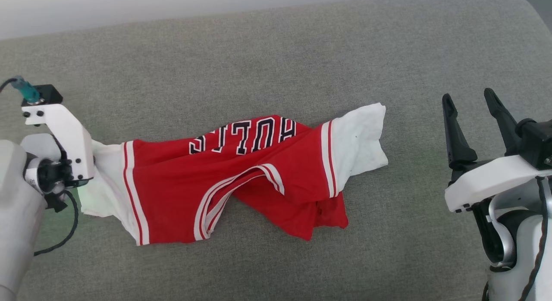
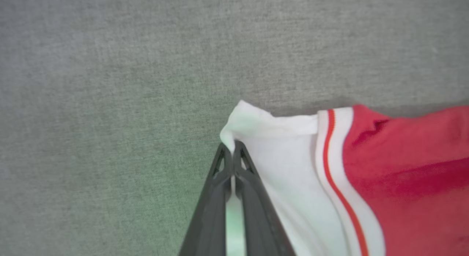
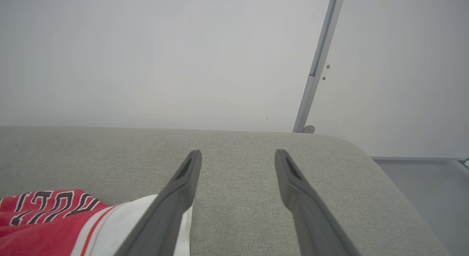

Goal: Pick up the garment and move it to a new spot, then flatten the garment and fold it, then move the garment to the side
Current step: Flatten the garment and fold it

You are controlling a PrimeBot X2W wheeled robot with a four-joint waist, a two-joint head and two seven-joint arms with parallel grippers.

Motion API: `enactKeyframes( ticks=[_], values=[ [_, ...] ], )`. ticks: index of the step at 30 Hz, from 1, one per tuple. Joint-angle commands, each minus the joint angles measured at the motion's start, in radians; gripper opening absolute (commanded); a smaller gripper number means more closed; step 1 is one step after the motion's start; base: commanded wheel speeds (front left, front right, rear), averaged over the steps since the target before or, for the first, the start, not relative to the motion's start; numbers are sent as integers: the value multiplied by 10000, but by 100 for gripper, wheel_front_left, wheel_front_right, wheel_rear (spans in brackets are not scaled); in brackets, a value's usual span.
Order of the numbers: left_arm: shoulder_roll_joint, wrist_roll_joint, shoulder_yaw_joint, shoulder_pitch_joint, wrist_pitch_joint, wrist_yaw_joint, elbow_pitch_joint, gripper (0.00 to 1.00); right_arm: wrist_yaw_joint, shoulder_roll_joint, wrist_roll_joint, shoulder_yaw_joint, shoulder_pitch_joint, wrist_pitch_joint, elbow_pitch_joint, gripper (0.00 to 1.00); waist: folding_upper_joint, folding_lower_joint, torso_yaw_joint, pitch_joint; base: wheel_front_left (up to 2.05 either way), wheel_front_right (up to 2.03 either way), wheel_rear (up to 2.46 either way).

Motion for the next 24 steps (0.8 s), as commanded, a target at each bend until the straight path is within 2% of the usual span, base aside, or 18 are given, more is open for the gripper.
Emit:
enactKeyframes(
  ticks=[1,2,3,5,15,24],
  values=[
    [27,-76,96,-174,-64,-16,227,0,-3,31,-4,36,-81,-55,6,100,0,-1,13,44,0,0,0],
    [54,-82,98,-230,-76,-76,298,0,-3,33,-3,64,-120,-67,18,100,0,-1,17,64,0,0,0],
    [82,-38,75,-298,-126,-114,358,31,-3,35,18,79,-152,-76,36,100,0,-1,25,86,0,0,0],
    [62,-104,106,-416,-99,-130,523,100,-1,37,19,79,-179,-103,64,100,0,-1,62,121,0,0,0],
    [220,-185,-58,-695,475,-354,347,100,-3,43,-25,-41,-5,-128,-81,100,0,-1,390,41,0,0,0],
    [232,-566,-71,19,1713,131,-362,100,-3,46,-39,-134,234,30,-251,100,0,-1,570,-194,0,0,0]
  ],
)
